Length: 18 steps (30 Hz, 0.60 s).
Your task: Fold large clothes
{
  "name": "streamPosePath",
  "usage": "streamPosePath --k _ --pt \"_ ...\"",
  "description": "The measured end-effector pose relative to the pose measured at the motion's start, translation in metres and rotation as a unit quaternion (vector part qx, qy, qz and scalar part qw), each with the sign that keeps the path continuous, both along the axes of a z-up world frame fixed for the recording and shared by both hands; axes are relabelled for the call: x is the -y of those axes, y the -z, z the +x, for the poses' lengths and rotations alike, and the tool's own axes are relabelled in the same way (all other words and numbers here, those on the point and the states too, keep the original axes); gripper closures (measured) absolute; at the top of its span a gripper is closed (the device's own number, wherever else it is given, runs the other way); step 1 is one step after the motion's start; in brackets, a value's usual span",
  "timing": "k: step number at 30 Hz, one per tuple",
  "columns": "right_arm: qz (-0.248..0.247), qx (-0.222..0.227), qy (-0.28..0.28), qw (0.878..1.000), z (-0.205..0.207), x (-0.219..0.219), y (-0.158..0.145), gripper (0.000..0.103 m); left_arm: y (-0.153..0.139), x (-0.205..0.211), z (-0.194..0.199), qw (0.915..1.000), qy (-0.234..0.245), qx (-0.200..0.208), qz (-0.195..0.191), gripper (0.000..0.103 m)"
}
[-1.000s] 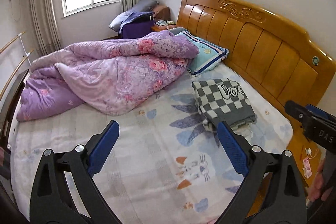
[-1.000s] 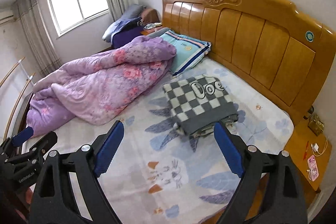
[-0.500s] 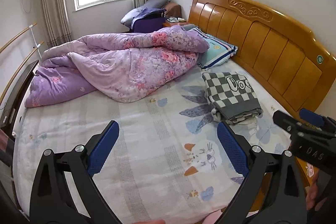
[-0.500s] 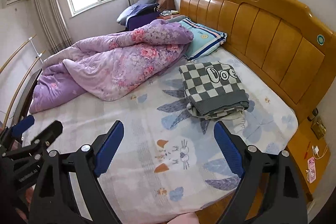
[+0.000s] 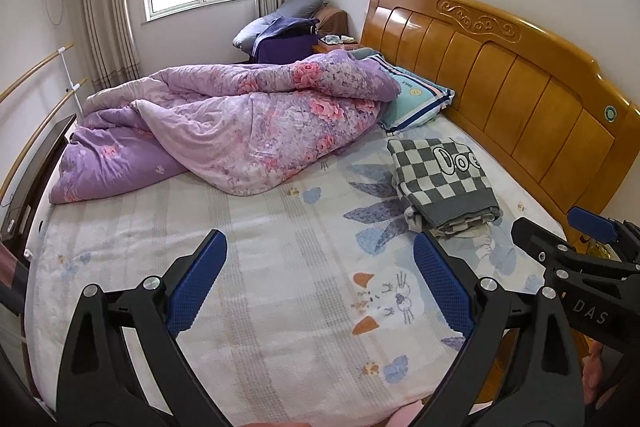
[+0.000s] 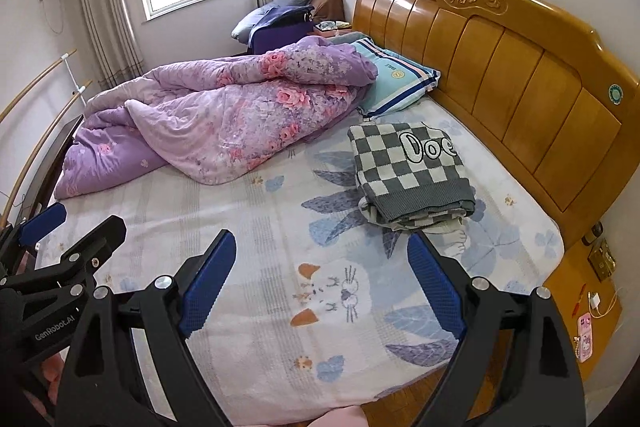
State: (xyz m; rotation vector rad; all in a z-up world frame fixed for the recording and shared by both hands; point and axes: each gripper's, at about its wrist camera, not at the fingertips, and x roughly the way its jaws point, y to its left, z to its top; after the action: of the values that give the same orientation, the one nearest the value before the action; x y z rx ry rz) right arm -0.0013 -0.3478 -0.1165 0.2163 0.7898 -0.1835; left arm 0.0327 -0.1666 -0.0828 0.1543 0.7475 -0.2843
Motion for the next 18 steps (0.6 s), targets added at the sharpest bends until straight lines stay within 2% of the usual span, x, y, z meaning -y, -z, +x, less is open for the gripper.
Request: streamPosePath --k 12,18 --pt "0.000 -0.002 0.002 1.000 -0.0019 -0.0025 0.0004 0.019 0.0051 0.0012 0.0004 0.9999 0.004 -0.009 0.005 0.008" --pt "0.008 -0.008 0.003 1.000 0.0004 0.0045 0.0061 0.019 0.0086 -0.0003 0.0017 0.9998 0.006 -0.017 -0.007 0.008"
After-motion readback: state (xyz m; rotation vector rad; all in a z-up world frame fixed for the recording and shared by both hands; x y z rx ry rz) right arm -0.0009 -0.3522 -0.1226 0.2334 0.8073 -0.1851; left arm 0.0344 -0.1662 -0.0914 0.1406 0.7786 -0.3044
